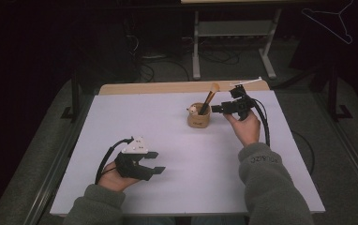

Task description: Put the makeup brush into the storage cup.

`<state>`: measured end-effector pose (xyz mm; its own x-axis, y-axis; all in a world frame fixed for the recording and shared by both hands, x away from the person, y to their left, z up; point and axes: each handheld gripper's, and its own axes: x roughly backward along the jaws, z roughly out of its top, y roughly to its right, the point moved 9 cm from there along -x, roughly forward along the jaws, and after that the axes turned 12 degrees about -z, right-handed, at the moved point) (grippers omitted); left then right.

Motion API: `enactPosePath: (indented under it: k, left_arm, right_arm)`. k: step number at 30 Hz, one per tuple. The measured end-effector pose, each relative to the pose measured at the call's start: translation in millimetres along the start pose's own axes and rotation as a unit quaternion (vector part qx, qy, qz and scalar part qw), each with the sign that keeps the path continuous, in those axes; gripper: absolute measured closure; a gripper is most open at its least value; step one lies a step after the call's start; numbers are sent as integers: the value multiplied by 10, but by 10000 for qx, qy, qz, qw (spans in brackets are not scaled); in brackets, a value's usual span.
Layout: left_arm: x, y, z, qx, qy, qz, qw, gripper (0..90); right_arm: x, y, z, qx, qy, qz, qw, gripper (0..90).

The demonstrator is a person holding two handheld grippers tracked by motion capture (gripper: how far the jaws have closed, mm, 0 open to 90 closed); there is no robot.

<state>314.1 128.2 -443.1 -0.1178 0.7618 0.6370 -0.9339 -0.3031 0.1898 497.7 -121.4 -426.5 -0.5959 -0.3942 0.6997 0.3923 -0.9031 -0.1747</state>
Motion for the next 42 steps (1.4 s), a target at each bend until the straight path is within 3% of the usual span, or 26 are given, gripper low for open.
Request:
enactPosePath:
  k: [12,20,33,42]
  left_arm:
    - [50,-79,-55,149,-10,191,9997,350]
    - [62,-126,-98,301,18,345,9989,277]
    - [140,-182,-198,430,-10,554,9975,240]
    - [202,-195,-255,592,132,665,9959,230]
  right_arm:
    - [183,29,-225,297,218,187,9991,341]
    - [302,-55,-347,463,288,310,9980,311]
    - [517,-141,-599,767,467,366,9953,280]
    - [654,-178,-838,869,372,363,9949,269]
